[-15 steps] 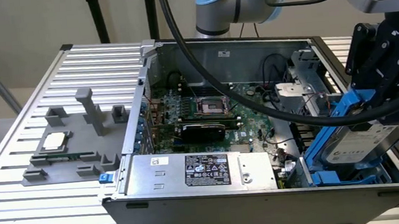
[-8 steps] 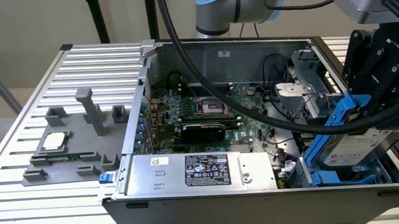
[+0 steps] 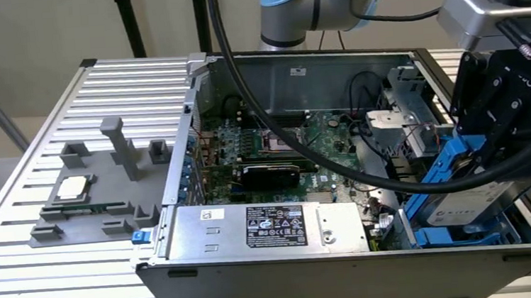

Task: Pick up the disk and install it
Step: 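Insert the disk into the insertion slot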

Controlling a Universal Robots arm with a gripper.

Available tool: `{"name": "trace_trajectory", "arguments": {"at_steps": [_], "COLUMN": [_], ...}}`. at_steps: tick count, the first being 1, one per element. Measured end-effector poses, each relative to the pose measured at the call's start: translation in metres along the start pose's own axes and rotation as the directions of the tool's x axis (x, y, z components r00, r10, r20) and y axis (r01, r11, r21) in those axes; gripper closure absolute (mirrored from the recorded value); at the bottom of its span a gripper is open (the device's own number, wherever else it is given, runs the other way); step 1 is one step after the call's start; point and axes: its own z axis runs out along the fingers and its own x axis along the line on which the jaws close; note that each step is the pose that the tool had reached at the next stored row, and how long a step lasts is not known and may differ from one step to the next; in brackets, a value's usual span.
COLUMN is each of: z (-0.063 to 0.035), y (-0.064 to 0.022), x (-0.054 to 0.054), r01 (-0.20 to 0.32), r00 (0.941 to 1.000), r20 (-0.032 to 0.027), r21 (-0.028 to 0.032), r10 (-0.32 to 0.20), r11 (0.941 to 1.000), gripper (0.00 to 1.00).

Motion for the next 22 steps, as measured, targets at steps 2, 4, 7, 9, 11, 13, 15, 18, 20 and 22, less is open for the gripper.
{"name": "trace_trajectory", "arguments": {"at_steps": [2,4,7,9,11,13,15,18,20,22], "z": [0.0028,0.0056,0.0102,0.0134,0.0167,0.0197,0.0225,0.0267,0.0296,0.0325], "y": [0.0,-0.0001,-0.0002,-0.0002,-0.0003,-0.0003,-0.0003,-0.0005,-0.0006,-0.0006], "x": [0.0,0.0,0.001,0.001,0.001,0.001,0.001,0.001,0.002,0.002], "r01": [0.0,0.0,0.0,0.0,0.001,0.001,0.002,0.002,0.003,0.003], "r00": [1.0,1.0,1.0,1.0,1.0,1.0,1.0,1.0,1.0,1.0], "r20": [0.0,0.0,0.0,-0.0001,0.0,-0.0001,0.0,0.0004,0.0007,0.0009], "r21": [-0.0007,-0.0013,-0.002,-0.0022,-0.0024,-0.0026,-0.0031,-0.0043,-0.0049,-0.0054], "r10": [0.0,0.0,0.0,0.0,-0.001,-0.001,-0.002,-0.002,-0.003,-0.003], "r11": [1.0,1.0,1.0,1.0,1.0,1.0,1.0,1.0,1.0,1.0], "gripper": [0.67,0.67,0.67,0.67,0.67,0.67,0.67,0.67,0.67,0.67]}}
